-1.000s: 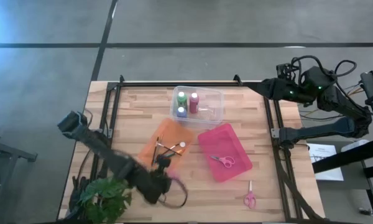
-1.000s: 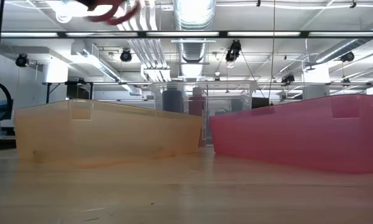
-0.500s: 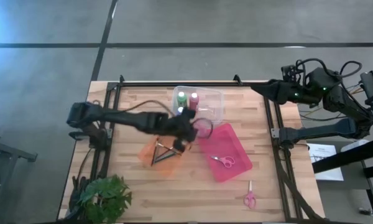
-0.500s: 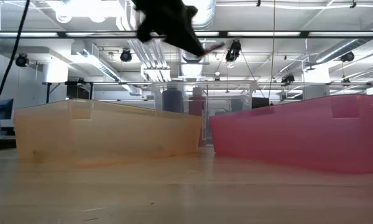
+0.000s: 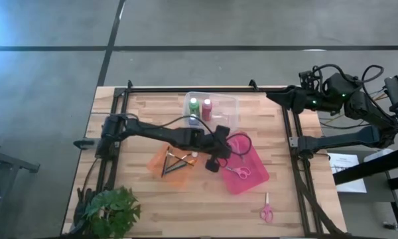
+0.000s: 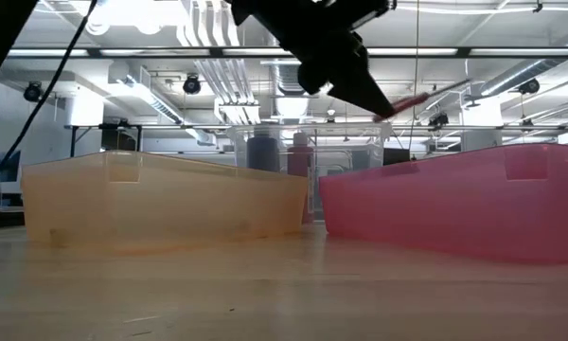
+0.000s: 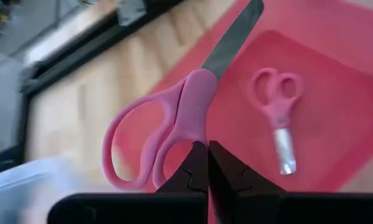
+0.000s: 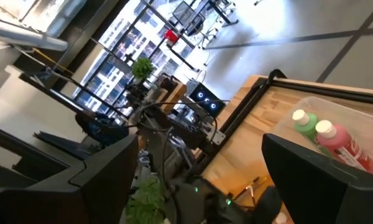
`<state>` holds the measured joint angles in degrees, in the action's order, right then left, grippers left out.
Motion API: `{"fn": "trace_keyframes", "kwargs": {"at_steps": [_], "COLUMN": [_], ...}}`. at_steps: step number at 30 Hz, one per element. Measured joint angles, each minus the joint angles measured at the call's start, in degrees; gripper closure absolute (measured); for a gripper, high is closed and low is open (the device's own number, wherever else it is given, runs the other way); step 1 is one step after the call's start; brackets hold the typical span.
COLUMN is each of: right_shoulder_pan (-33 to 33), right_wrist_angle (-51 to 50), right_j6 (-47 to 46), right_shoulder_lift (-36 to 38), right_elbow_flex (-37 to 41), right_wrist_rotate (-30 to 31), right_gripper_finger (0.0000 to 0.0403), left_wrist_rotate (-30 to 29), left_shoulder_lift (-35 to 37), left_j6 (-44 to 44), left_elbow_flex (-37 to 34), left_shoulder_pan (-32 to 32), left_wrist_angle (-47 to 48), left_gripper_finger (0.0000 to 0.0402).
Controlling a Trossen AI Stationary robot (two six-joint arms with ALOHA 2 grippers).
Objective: Pick & Place Paint Supplies
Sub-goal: Put the left pink scissors into the pink bin, then put the pink scissors into the pink bin
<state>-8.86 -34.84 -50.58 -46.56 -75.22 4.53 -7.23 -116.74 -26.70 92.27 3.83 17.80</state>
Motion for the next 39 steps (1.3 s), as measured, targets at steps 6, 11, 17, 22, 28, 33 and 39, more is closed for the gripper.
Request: {"fn": "trace_keyframes", "kwargs": {"at_steps": [6,11,17,22,28,33,39], "right_shoulder_pan": [0.0,0.0,0.0,1.2,9.3,24.9,42.9], "right_wrist_angle": [-2.4,-2.7,-3.9,-10.2,-18.8,-21.6,-14.4], "right_j6": [0.0,-0.2,0.1,-1.0,-6.9,-17.9,-37.4], "right_shoulder_lift": [0.0,-0.2,-0.6,-1.9,-4.0,-6.0,-8.7], "right_elbow_flex": [0.0,0.4,0.6,0.7,1.1,3.8,10.5], "right_wrist_rotate": [0.0,1.5,2.5,2.6,-1.4,-2.2,-3.2], "right_gripper_finger": [0.0068,0.0068,0.0068,0.0068,0.0068,0.0068,0.0068], "left_wrist_rotate": [1.1,1.2,1.5,-2.7,-6.9,-9.8,-11.5], "left_shoulder_lift": [-1.3,-1.2,-1.0,3.3,13.4,22.6,31.2], "left_j6": [5.9,7.5,7.0,2.4,1.6,4.1,4.6], "left_elbow_flex": [0.3,0.2,0.1,0.0,0.0,0.0,-2.3], "left_shoulder_pan": [1.6,1.7,1.3,0.2,-1.4,-3.2,-6.3], "left_wrist_angle": [0.2,0.6,1.7,5.3,8.8,12.7,12.8], "left_gripper_finger": [0.0378,0.0338,0.0321,0.0320,0.0319,0.0319,0.0319]}}
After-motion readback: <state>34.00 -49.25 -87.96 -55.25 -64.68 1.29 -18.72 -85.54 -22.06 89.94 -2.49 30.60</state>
